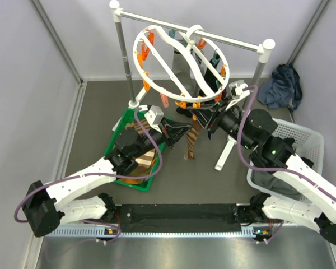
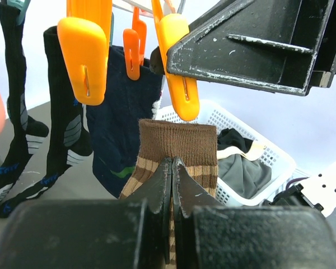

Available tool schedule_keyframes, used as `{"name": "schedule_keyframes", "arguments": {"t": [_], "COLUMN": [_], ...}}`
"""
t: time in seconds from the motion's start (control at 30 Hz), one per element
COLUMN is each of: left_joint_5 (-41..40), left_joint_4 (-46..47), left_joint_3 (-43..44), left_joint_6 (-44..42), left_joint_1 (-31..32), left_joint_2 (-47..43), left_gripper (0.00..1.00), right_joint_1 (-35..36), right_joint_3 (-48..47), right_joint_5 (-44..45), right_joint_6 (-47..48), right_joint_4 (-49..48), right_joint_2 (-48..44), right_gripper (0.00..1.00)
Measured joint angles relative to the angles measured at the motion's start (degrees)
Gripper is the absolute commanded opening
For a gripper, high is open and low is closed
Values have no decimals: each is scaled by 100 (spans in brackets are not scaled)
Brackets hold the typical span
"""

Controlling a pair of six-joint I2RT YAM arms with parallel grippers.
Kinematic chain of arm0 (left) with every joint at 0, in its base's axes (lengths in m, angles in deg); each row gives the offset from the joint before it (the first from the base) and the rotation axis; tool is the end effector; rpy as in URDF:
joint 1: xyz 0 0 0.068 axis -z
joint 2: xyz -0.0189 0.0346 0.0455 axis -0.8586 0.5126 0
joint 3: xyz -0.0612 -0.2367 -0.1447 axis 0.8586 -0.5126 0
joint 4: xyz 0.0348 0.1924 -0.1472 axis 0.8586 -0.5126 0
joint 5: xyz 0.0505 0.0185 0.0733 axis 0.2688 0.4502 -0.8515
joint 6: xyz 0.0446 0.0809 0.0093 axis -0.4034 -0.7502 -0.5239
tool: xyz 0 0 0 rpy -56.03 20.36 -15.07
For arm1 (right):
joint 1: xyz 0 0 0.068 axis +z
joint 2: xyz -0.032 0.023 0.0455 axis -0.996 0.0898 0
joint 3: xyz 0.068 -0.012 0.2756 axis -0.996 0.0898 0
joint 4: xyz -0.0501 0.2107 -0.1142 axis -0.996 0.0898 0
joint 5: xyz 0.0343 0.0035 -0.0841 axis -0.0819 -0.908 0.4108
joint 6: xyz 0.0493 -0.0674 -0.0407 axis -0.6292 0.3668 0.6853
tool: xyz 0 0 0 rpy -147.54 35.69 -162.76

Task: Clip the socks to the hanger
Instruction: Clamp the sock onto the hanger.

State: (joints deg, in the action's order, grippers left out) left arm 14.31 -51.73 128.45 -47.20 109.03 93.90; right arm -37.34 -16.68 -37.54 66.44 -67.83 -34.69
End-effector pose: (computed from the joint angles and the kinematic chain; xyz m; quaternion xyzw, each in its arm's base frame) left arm 0.1649 -0.2228 0.3788 0.2507 0.5615 -0.4888 0.6188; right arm 0.1611 0.1679 0.4396 -0.1308 0.6632 0.3971 0.6207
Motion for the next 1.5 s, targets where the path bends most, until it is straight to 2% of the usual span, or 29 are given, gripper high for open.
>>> {"name": "schedule_keyframes", "arguments": {"t": [1.07,1.33,1.5], "left_joint_5": [-219,-278,-280], "left_joint_4": [354,356,365], "left_joint_3": [107,131,181], "left_joint_6": [-81,-79,-72], "left_joint_1": [11,11,11], "left_joint_2": [-9,-7,55], "left_gripper": [0,0,0], "right_joint_1": [0,0,0], "right_joint_3": [157,197,227], "right_joint_5": [-212,-219,-214], "right_joint_6": [-297,-321,-334], "right_joint_4": [-428,-529,-601], "right_joint_2": [83,79,76], "right_gripper": [0,6,14]}}
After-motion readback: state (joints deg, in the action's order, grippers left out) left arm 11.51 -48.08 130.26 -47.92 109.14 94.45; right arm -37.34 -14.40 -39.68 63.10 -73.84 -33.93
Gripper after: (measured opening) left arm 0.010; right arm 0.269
